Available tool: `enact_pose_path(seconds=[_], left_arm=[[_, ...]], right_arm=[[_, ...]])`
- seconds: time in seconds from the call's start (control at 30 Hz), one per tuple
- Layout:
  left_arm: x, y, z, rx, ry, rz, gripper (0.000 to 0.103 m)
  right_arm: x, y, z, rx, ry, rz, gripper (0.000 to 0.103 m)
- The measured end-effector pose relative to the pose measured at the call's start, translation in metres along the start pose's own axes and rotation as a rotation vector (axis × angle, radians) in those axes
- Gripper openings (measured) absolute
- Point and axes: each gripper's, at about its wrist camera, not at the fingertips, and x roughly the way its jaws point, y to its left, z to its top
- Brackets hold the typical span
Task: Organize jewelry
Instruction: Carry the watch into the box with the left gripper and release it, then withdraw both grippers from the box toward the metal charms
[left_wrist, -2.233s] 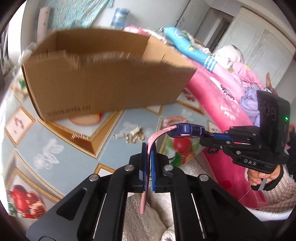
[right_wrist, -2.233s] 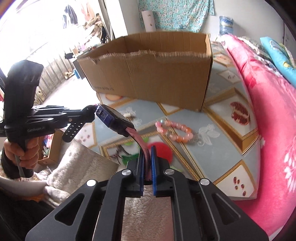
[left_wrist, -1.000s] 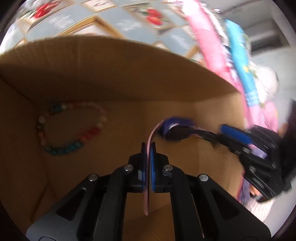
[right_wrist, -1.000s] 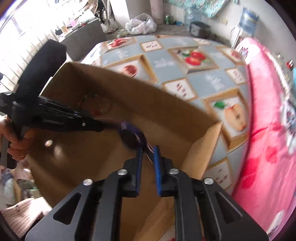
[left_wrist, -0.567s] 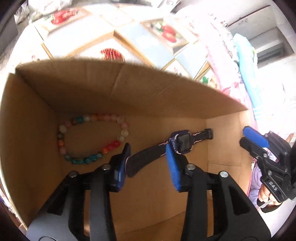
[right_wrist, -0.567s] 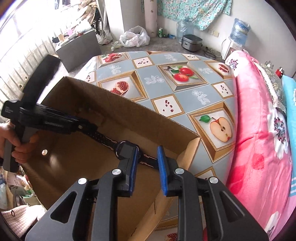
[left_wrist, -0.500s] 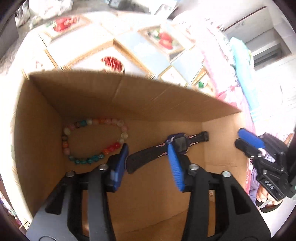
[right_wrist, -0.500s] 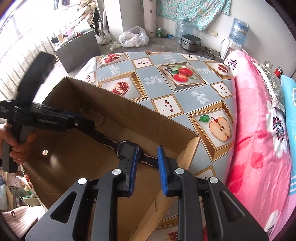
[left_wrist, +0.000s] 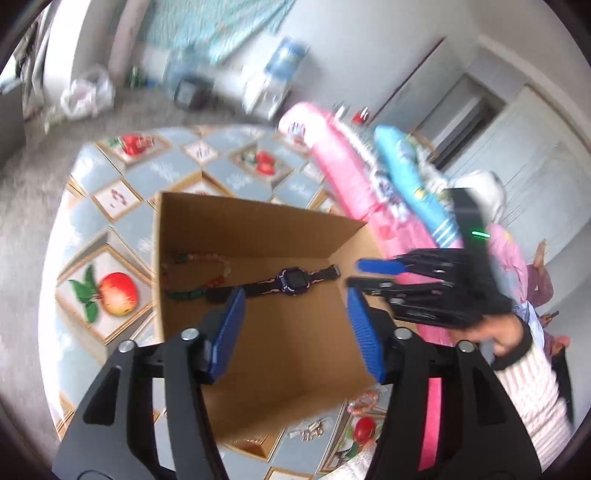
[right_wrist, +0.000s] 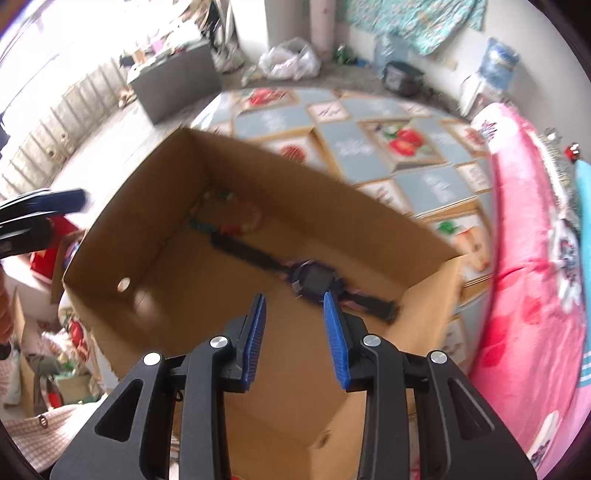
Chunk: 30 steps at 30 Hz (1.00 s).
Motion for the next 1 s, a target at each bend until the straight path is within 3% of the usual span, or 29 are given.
enact_pose_path(seconds=[0.17, 0.3, 0.43, 0.6, 1.0], left_arm=[[-0.051, 0.018, -0.060, -0.006, -0.178, 0.030, 0.057], [-0.076, 0.031, -0.108, -0.008, -0.248, 0.056, 0.058], [-0.079, 0.047, -0.142, -0.006, -0.214, 0.104, 0.058], [-0.069, 0.066, -0.173, 0.023, -0.138, 0.205, 0.058], [-0.055, 0.075, -0.192, 0.027, -0.100, 0.218, 0.058]], right_arm=[[0.048, 0.022, 0.001, -0.090, 0.135, -0.052, 0.032], [0.087, 0.021, 0.002, -0.108, 0.269, -0.117, 0.032], [0.109, 0.014, 0.004, -0.086, 0.344, -0.158, 0.032], [0.113, 0.005, 0.015, -0.016, 0.326, -0.155, 0.032], [0.112, -0.014, 0.031, 0.189, 0.249, -0.107, 0.032]])
